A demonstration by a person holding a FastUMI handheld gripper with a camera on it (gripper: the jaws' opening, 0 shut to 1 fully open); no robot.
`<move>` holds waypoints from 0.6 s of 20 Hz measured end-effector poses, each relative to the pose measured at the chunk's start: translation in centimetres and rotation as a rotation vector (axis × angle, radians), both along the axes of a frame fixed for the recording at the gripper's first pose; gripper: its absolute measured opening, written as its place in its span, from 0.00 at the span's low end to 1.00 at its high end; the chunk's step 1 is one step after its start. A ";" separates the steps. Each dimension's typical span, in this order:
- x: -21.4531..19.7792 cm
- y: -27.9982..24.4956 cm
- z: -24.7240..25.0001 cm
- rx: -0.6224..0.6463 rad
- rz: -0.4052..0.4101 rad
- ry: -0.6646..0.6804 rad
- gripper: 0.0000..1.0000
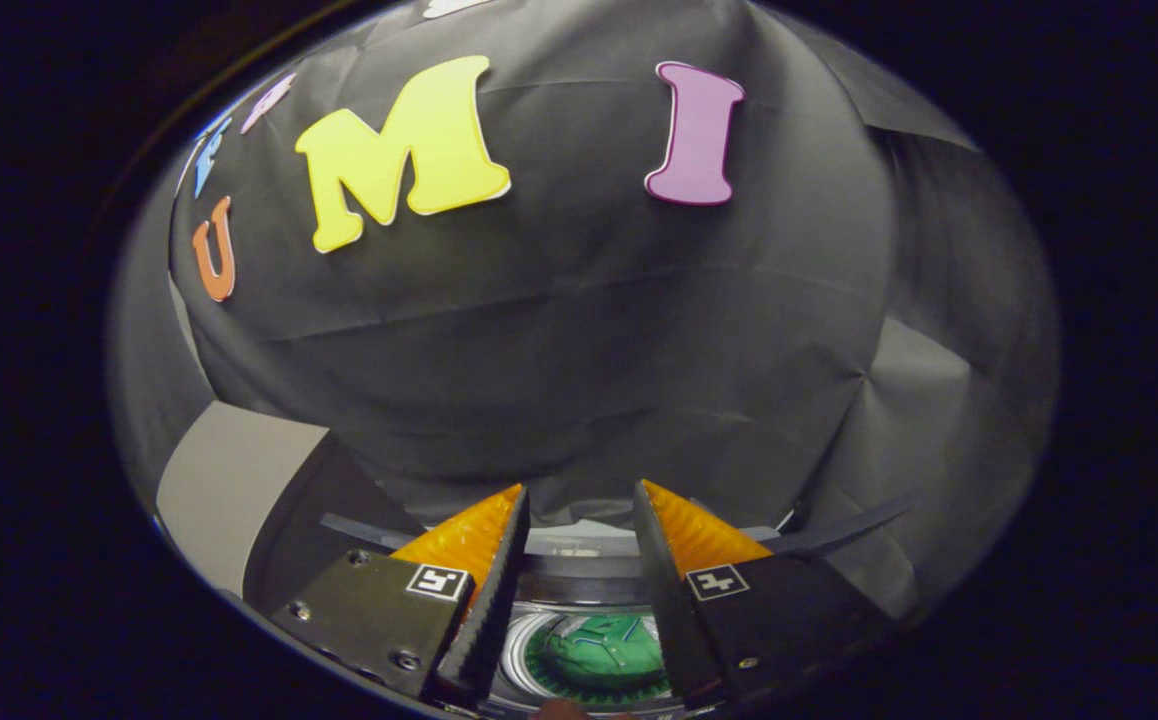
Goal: Put the clothes into the washing machine and then close the washing machine lid.
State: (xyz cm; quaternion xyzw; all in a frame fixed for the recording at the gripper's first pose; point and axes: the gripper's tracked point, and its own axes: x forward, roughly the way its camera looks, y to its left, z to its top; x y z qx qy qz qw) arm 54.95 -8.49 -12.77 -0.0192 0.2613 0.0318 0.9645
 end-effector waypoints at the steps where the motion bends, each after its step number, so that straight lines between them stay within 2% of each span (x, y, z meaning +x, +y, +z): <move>1: -0.8 -0.1 -0.1 0.002 -0.007 -0.005 0.65; 8: -5.6 -0.7 -1.8 0.001 -0.048 -0.010 0.66; 12: -8.8 -0.6 -4.3 0.009 -0.061 0.016 0.65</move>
